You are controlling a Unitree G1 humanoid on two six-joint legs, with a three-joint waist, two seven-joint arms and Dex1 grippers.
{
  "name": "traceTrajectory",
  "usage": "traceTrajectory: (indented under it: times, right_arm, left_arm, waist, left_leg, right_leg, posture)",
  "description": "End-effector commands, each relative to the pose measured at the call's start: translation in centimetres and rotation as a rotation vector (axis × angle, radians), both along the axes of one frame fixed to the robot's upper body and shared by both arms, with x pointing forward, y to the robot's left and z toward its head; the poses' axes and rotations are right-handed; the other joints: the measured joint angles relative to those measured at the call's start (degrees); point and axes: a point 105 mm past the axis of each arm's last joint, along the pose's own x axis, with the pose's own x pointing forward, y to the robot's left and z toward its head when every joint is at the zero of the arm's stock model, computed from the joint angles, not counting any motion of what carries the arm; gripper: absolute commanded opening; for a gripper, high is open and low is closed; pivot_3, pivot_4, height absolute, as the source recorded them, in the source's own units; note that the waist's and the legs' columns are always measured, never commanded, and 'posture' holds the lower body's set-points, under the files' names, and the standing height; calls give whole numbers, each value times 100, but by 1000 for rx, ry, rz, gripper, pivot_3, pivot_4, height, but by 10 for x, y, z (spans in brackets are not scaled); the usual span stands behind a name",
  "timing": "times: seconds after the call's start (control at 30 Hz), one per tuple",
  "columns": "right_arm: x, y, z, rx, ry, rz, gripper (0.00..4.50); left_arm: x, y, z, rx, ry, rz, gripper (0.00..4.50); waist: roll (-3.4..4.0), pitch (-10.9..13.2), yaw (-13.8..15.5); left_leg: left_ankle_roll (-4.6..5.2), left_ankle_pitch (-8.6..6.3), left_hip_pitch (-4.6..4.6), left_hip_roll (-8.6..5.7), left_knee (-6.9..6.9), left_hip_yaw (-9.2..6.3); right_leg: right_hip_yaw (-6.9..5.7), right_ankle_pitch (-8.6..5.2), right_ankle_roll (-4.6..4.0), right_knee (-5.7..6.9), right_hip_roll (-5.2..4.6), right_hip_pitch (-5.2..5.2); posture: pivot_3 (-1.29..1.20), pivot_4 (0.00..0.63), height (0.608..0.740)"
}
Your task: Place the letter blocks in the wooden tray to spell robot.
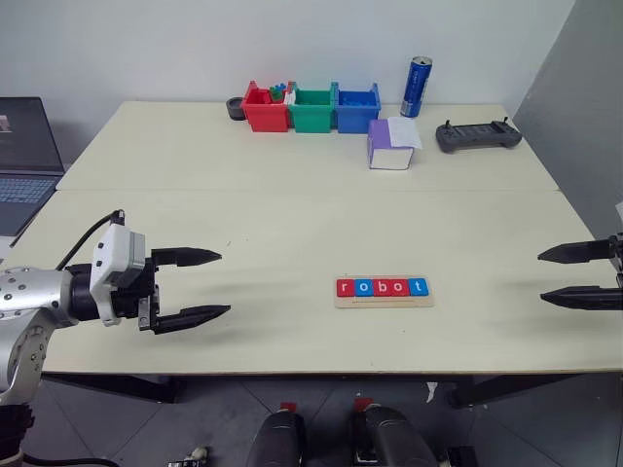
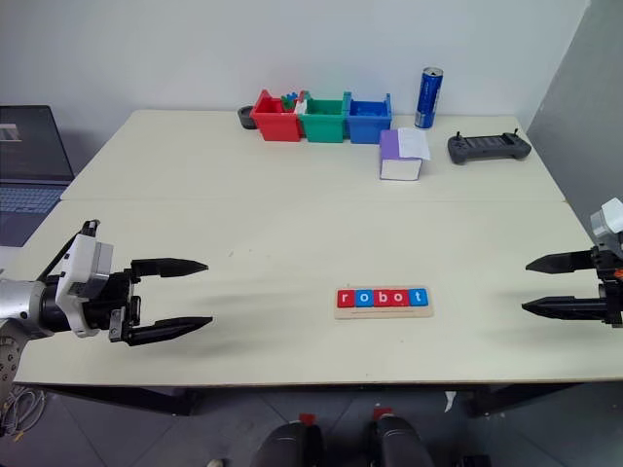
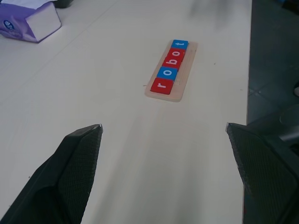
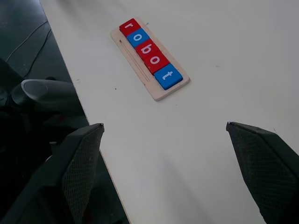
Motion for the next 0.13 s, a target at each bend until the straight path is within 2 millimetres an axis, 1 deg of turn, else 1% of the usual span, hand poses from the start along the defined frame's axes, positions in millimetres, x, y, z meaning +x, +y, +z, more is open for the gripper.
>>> traceTrajectory:
  times: [0.03,0.13]
  right_arm:
    - [-7,3,14,1,-5,85,4466]
    - [-5,4,13,-5,-19,91,4466]
  left_arm:
    - [2,1,6,59,-48,16,4500]
    - [3,1,4,89,-56,11,4500]
  waist:
    - [0,0,1]
    - [0,0,0]
  left_leg:
    - [0,0,0,0,0,0]
    - [0,0,1,0,0,0]
  right_leg:
    - [0,0,0,0,0,0]
    - [0,0,0,0,0,0]
  posture:
    - [0,150,740]
    - [0,150,740]
